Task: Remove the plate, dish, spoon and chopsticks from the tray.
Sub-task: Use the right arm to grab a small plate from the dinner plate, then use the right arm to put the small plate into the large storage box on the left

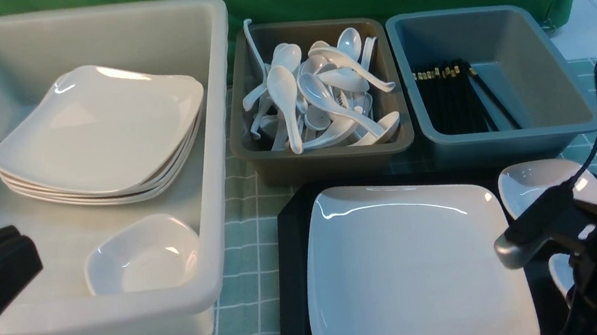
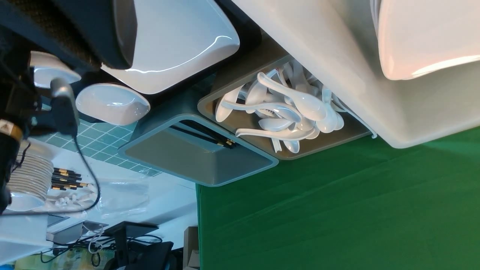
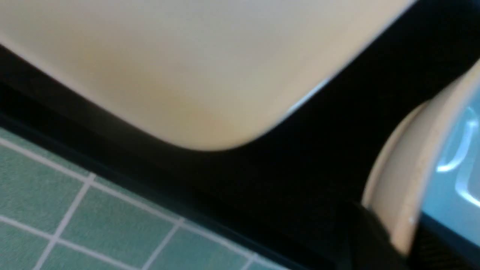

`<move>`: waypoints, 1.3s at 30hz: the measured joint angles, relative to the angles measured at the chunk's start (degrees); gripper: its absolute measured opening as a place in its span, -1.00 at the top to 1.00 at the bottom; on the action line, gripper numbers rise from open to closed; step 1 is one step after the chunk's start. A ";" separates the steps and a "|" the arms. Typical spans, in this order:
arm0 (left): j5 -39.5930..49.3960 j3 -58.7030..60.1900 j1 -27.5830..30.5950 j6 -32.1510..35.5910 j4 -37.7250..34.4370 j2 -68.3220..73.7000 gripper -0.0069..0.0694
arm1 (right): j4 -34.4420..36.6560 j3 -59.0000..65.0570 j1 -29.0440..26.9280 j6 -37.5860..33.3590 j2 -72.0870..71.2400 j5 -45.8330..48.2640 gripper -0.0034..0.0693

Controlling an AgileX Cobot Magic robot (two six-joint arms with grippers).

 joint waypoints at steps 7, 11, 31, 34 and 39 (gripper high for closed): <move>0.06 0.00 0.00 -0.17 2.72 0.00 0.77 | 0.25 -17.10 9.22 7.61 -9.57 8.34 0.73; 0.59 -1.51 0.00 -5.17 11.64 0.00 0.77 | 0.19 -30.28 19.40 5.39 -5.73 6.40 0.73; 24.47 -15.44 0.00 -32.99 40.54 -10.33 0.77 | 4.24 -77.05 38.78 -10.05 39.02 6.12 0.73; 25.00 -15.44 0.00 -32.99 40.62 -11.32 0.77 | 4.61 -78.54 38.78 -10.36 42.34 4.23 0.73; 25.31 -15.44 0.00 -32.99 40.62 -11.38 0.77 | 4.91 -78.88 38.25 -10.14 45.49 0.55 0.73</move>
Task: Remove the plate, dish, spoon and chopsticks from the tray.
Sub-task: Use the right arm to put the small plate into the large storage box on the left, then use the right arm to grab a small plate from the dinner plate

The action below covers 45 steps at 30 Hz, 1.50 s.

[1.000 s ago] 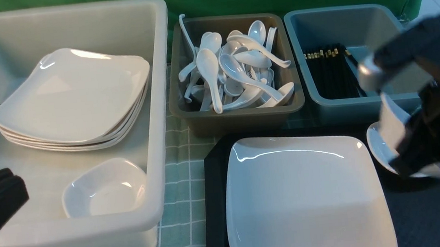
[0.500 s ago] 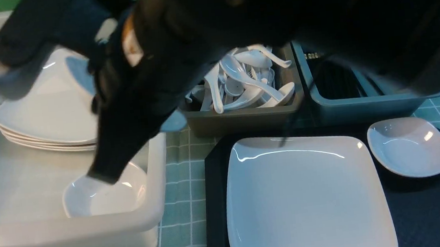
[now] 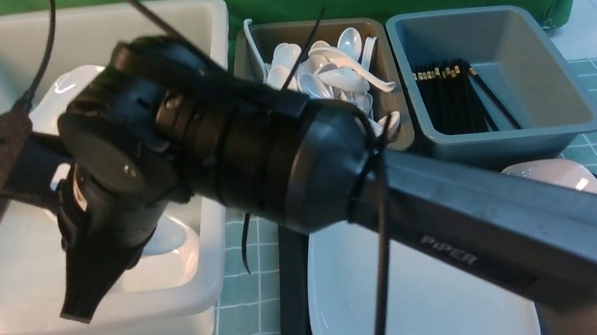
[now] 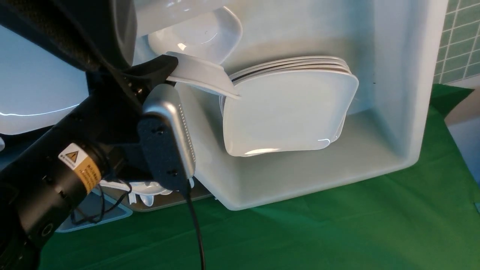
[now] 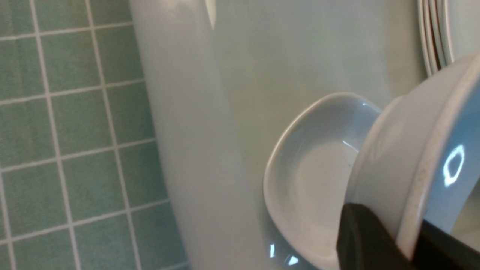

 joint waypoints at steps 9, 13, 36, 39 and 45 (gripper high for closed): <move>0.05 0.00 0.00 0.00 -0.40 0.00 0.77 | 0.03 0.00 -1.54 2.62 3.38 -1.27 0.71; 0.05 0.00 0.00 0.00 -0.67 0.00 0.77 | 0.03 0.00 -1.54 2.79 3.63 -1.45 0.50; -4.51 0.00 0.00 15.97 -21.80 1.69 0.77 | -8.42 -4.83 -2.80 7.92 -13.97 15.69 0.53; -4.63 0.00 0.00 17.65 -23.39 3.45 0.77 | -8.42 5.07 -6.18 8.67 -21.44 15.69 0.70; -5.64 0.34 0.00 18.82 -23.90 5.96 0.77 | -9.97 36.17 -22.02 11.69 -36.70 15.25 0.66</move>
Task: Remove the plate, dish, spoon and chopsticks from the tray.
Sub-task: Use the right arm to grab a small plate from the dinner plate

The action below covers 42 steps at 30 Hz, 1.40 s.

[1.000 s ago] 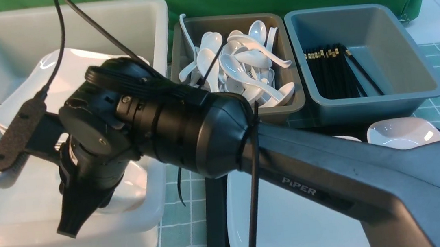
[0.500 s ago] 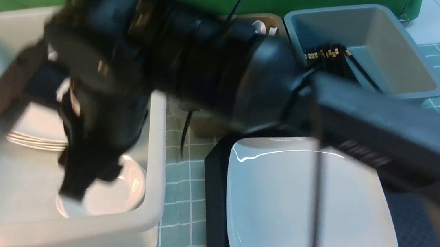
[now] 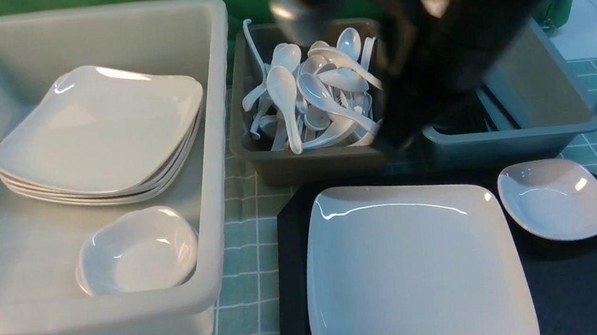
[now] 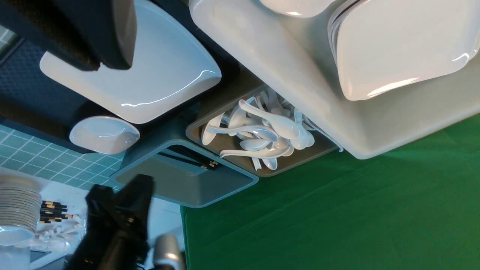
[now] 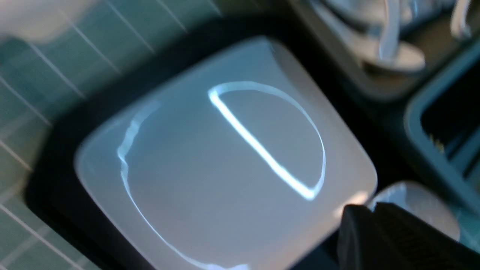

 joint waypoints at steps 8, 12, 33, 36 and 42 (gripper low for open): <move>-7.28 6.44 0.00 1.97 -1.45 0.52 0.77 | 2.22 28.45 -18.34 -3.24 -1.77 -14.21 -0.19; -7.69 8.30 0.00 3.14 -1.45 0.57 0.77 | 2.42 32.10 -21.43 -7.09 1.13 -21.05 -0.32; -9.18 8.68 0.00 3.97 -1.45 0.57 0.77 | -3.39 32.44 -25.12 -12.16 13.31 -41.97 0.03; -9.18 8.68 0.00 3.97 -1.45 0.57 0.77 | -3.46 32.44 -25.12 -13.11 13.53 -42.81 0.25; -9.18 8.68 0.00 4.15 -1.45 0.57 0.77 | -4.55 32.38 -25.12 -14.05 13.46 -42.63 0.34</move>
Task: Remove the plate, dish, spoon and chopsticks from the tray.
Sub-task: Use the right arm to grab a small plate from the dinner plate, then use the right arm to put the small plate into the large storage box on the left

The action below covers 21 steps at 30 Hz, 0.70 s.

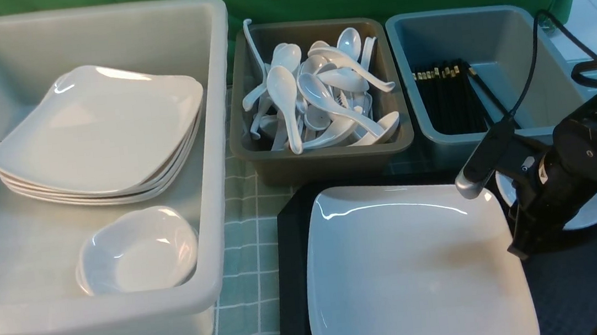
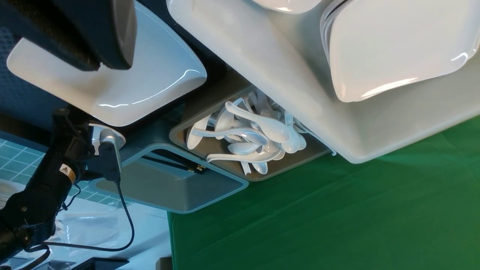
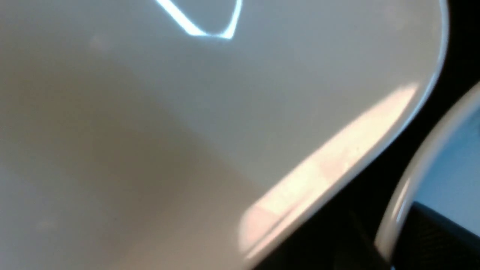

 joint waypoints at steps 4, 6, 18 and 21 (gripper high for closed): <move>0.00 0.00 0.00 0.85 0.00 0.00 0.77 | -0.64 0.00 0.34 0.21 -1.95 3.45 0.46; 0.00 0.00 0.00 0.88 0.00 0.00 0.77 | -0.70 0.00 0.96 1.03 -4.20 6.17 0.56; -0.24 0.00 0.00 0.31 3.32 3.81 0.77 | 8.15 -17.59 18.73 13.85 -23.66 29.25 0.73; -0.24 0.00 0.00 -5.13 11.59 4.52 0.77 | 13.28 -26.47 26.49 11.42 -21.45 28.23 0.73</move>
